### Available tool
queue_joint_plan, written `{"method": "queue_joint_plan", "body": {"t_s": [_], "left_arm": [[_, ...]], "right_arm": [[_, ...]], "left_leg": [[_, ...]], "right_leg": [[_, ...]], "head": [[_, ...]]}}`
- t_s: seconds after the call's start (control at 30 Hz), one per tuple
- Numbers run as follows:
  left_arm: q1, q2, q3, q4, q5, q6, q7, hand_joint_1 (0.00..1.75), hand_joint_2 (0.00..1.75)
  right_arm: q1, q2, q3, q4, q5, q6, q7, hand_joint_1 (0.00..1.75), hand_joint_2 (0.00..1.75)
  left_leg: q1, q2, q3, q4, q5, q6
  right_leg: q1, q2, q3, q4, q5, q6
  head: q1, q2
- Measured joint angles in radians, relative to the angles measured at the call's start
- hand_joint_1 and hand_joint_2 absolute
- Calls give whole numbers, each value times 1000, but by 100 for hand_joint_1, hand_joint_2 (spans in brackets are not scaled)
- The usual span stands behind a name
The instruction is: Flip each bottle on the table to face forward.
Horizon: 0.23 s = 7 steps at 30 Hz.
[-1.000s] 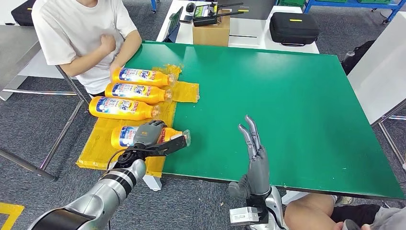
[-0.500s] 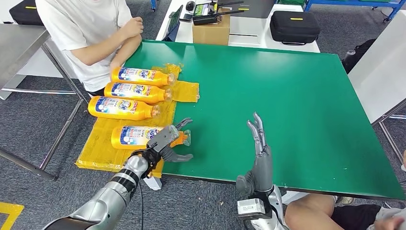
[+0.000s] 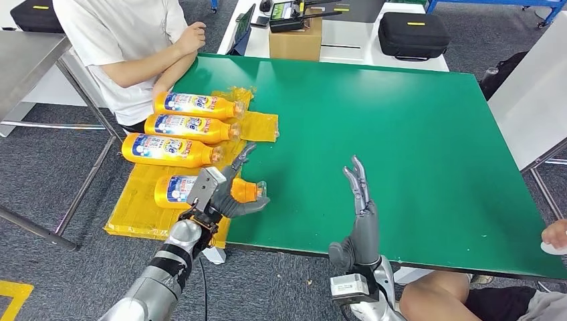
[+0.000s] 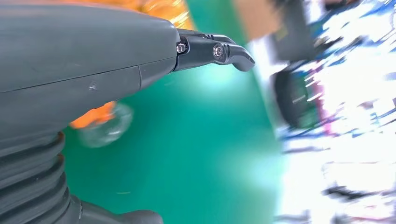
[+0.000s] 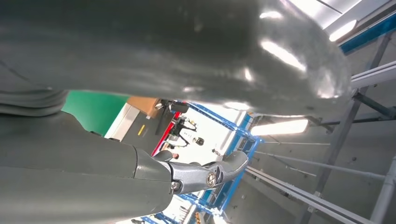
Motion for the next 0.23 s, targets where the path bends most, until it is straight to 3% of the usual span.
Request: {"method": "queue_joint_plan", "body": {"t_s": [0.03,0.23], "left_arm": [[20,-5,-10,-51,48,6,0,0,175],[162,-50,-70,-343,403,99,25,0,175]], "right_arm": [[1,0,0,0,4,-11,0,0,175],[63,37,-55,-44,42,-95,0,0,175]], "left_leg": [[0,0,0,0,0,0],[0,0,-1,0,-2,-1]], "right_leg": [[0,0,0,0,0,0],[0,0,-1,0,-1,0]], "head": [[0,0],[0,0]]}}
